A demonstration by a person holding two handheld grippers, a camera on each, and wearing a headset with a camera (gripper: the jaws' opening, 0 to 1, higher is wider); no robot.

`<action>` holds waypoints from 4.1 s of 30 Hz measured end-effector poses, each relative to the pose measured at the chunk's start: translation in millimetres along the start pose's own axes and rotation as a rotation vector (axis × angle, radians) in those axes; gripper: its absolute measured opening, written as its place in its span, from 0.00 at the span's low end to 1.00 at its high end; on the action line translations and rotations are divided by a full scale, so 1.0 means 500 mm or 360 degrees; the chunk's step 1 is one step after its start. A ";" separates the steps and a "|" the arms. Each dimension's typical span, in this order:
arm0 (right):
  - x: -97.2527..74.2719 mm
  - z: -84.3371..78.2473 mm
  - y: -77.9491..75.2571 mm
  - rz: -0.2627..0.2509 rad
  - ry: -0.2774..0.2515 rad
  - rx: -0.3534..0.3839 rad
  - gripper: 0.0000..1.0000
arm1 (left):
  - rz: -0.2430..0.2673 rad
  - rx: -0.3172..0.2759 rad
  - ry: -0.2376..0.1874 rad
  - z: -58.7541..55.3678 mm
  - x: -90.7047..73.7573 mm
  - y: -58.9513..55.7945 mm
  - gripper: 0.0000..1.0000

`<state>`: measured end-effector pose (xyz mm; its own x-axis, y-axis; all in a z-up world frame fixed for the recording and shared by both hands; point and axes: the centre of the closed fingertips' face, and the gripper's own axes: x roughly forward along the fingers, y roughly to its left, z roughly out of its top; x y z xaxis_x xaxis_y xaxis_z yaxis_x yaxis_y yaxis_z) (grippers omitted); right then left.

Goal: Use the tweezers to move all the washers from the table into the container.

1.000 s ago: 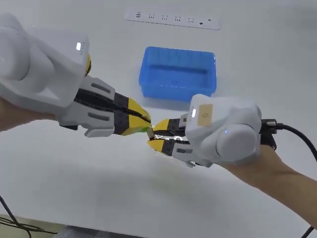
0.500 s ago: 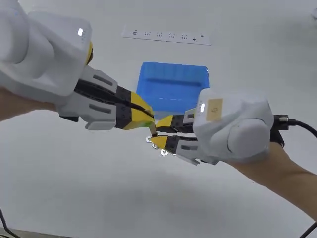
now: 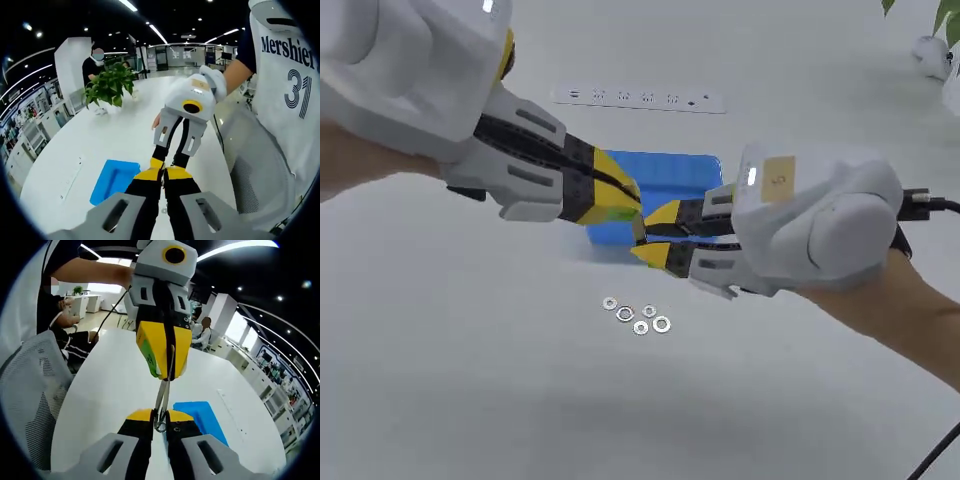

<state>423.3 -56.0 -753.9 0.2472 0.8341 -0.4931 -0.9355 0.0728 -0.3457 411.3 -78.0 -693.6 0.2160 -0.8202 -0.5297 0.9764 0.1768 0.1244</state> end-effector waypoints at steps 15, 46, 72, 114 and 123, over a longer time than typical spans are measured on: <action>0.017 -0.015 -0.104 -0.0070 0.0011 -0.0038 0.10 | -0.0011 0.0130 0.0019 0.011 0.019 0.093 0.06; 0.172 -0.202 -0.172 0.0079 0.0120 0.0148 0.10 | -0.0028 -0.0050 0.0107 -0.170 0.140 0.237 0.06; 0.150 -0.177 -0.172 0.0044 0.0111 0.0153 0.12 | -0.0015 -0.0045 0.0033 -0.120 0.119 0.230 0.06; 0.032 -0.076 0.100 0.0199 0.0030 0.0138 0.12 | 0.0024 -0.0263 -0.0159 -0.069 0.051 -0.064 0.06; 0.047 -0.087 0.128 0.0221 0.0039 0.0157 0.12 | 0.0034 -0.0313 -0.0172 -0.094 0.052 -0.082 0.06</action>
<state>380.1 -55.5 -822.4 0.1189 0.8262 -0.5506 -0.9810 0.0122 -0.1936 377.1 -81.2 -751.8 0.2448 -0.8668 -0.4343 0.9567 0.2887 -0.0369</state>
